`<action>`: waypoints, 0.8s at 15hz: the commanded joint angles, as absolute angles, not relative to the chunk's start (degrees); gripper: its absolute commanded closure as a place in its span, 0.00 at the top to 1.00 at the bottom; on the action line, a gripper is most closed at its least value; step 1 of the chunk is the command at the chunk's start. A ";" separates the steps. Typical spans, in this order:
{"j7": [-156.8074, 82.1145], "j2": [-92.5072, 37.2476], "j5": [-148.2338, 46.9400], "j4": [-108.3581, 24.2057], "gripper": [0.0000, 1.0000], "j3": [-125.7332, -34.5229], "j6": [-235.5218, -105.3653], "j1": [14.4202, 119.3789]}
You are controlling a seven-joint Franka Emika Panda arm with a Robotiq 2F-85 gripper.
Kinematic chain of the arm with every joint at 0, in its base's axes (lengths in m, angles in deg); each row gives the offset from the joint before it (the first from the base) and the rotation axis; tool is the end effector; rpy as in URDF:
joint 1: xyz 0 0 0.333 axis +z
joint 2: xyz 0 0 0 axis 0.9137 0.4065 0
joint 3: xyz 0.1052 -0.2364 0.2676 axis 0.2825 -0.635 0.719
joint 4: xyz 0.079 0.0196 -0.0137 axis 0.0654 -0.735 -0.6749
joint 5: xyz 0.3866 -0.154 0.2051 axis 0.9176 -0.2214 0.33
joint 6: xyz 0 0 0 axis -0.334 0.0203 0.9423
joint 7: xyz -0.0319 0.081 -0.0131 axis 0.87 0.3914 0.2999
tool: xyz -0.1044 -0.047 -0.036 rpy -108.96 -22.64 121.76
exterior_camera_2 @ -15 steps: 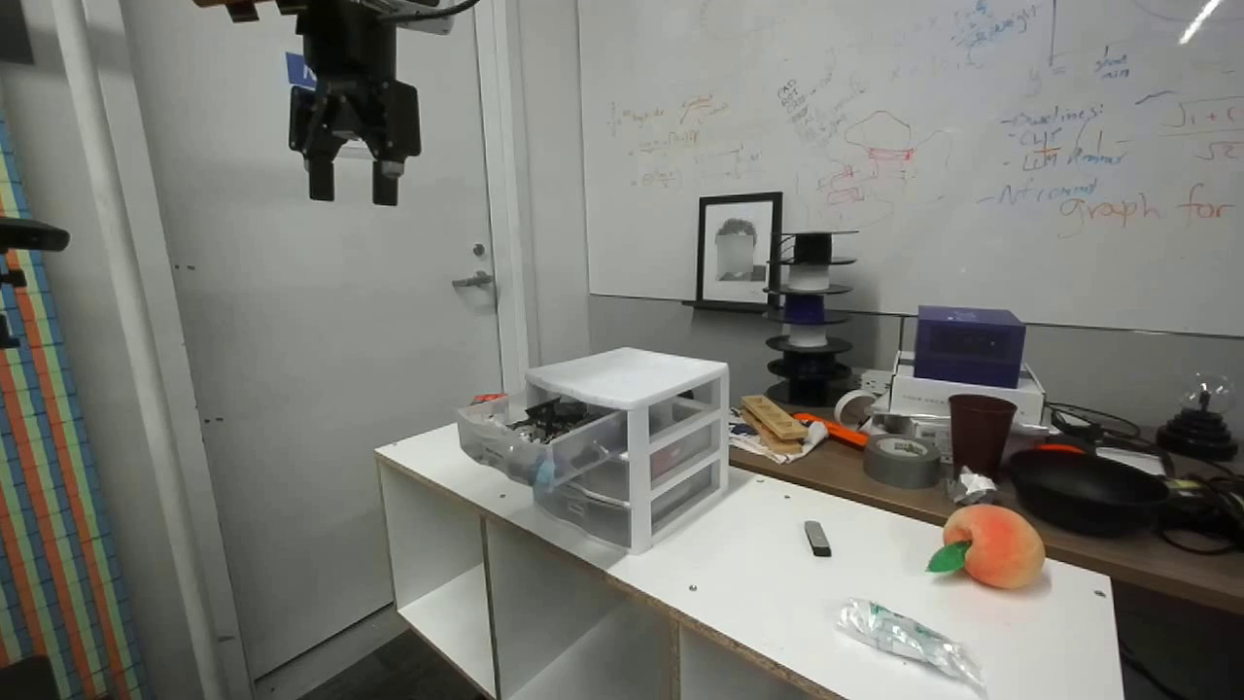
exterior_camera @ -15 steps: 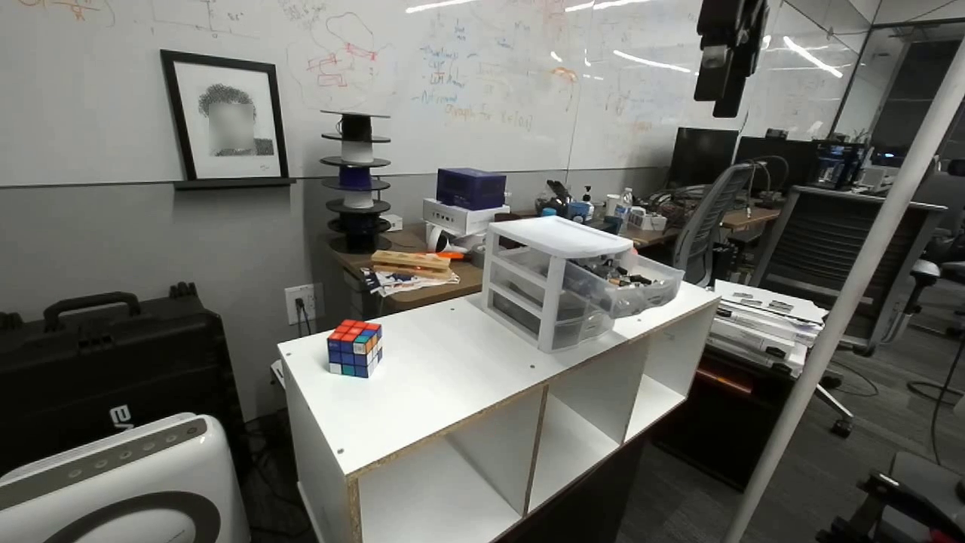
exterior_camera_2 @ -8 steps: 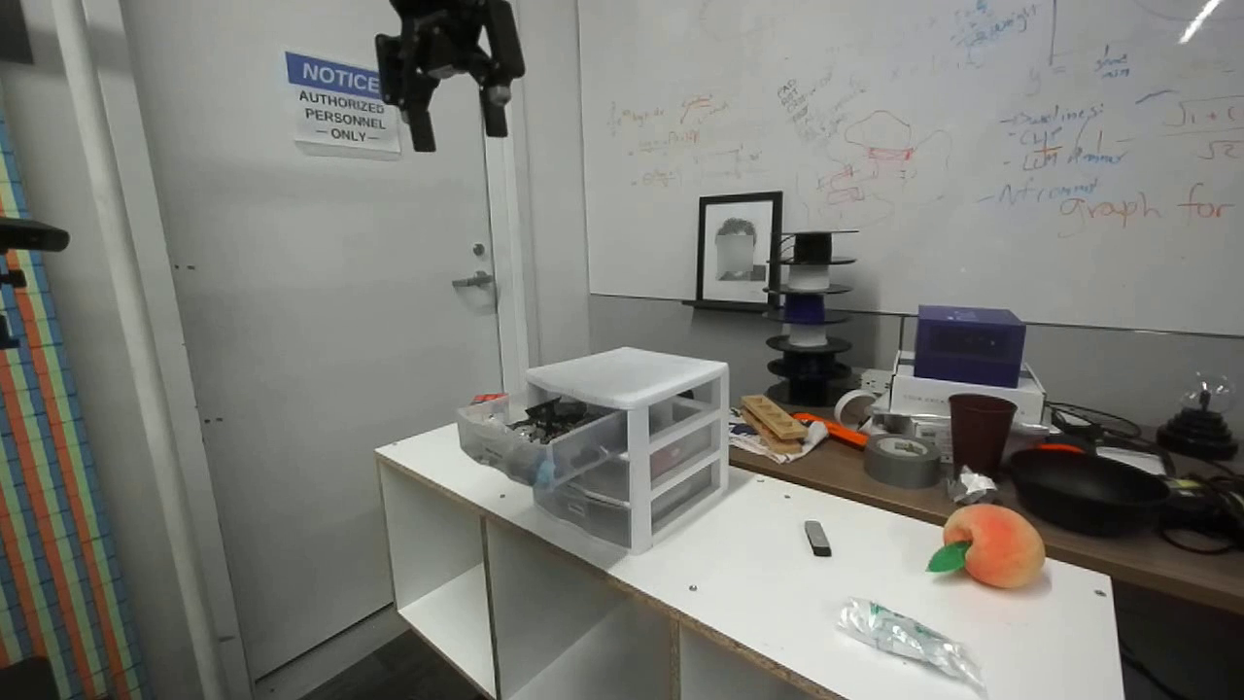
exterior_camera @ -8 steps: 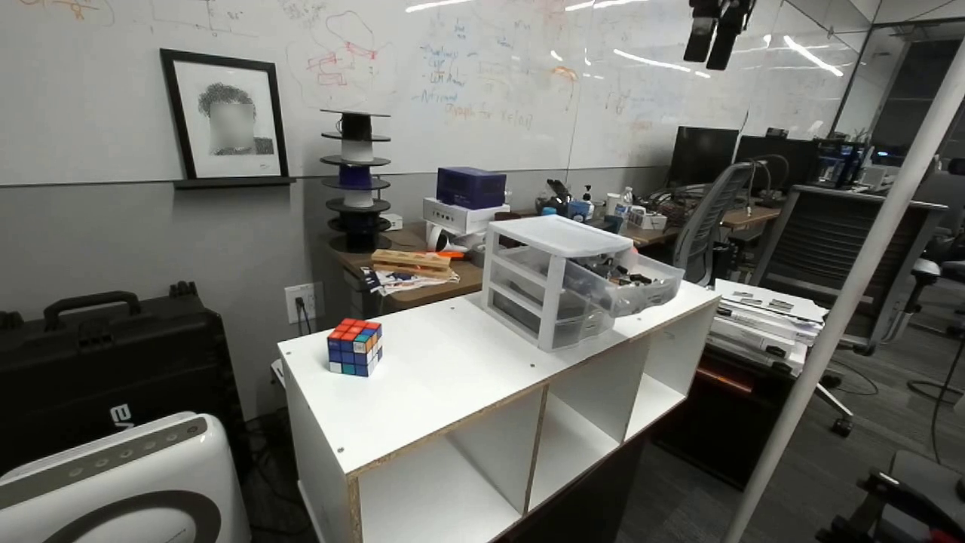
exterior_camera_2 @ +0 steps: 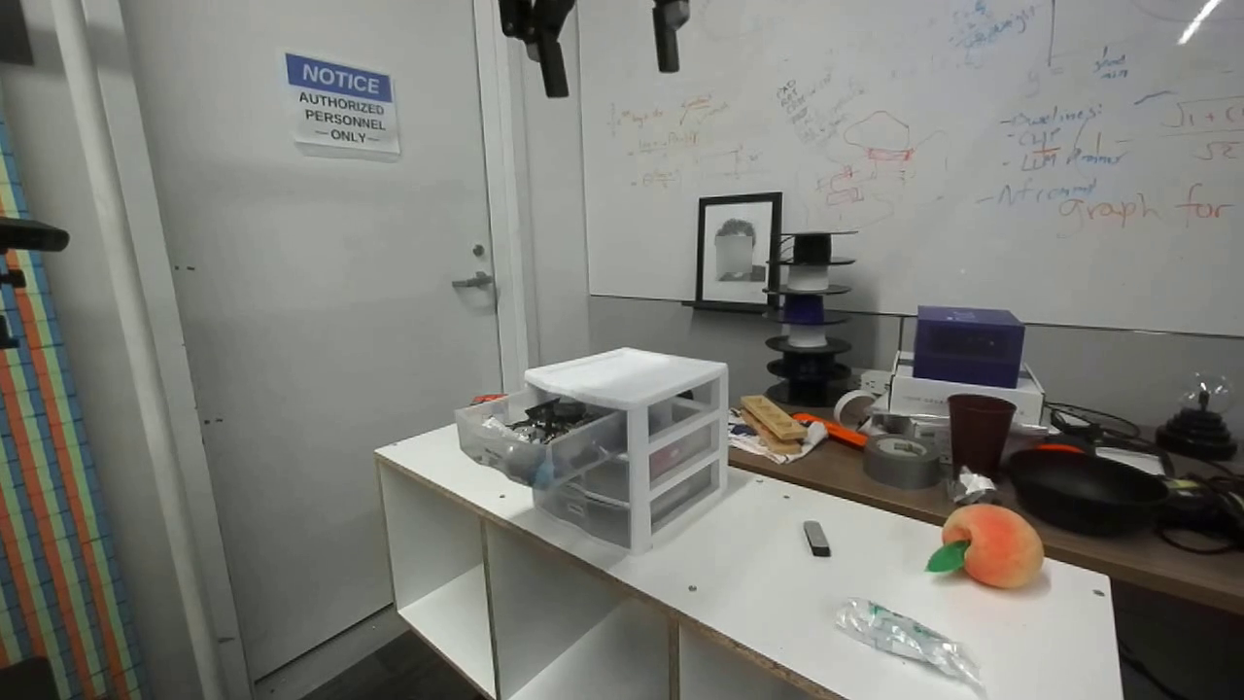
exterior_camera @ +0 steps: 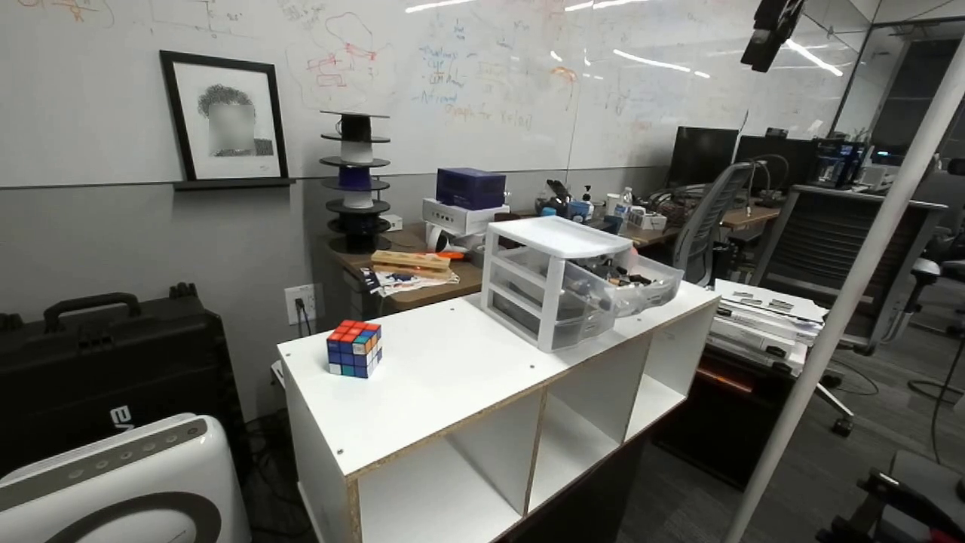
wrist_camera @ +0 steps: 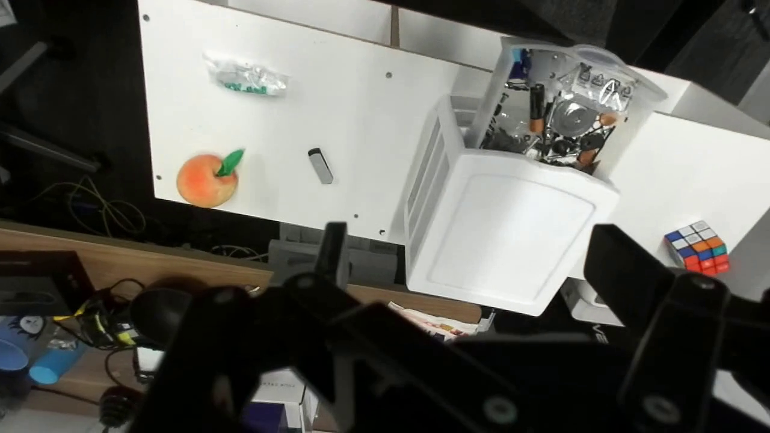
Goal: Pick up the plastic and the object on the table and put them in the drawer then close the drawer.
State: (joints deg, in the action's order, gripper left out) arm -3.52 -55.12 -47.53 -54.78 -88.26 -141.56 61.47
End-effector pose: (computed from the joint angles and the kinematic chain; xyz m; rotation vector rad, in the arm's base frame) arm 0.5550 -0.1771 0.6612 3.0709 0.3377 0.3095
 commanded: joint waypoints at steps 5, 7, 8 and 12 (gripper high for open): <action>9.62 -48.03 -41.23 -53.64 1.00 -92.05 -142.06 56.92; 9.59 -47.35 -41.26 -53.68 1.00 -91.85 -142.07 56.65; 9.55 -47.68 -41.25 -53.67 1.00 -91.69 -142.06 56.74; 9.52 -48.48 -41.25 -53.66 1.00 -91.53 -142.00 56.88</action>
State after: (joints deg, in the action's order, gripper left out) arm 9.43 -48.59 -41.37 -53.87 -92.54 -142.20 57.98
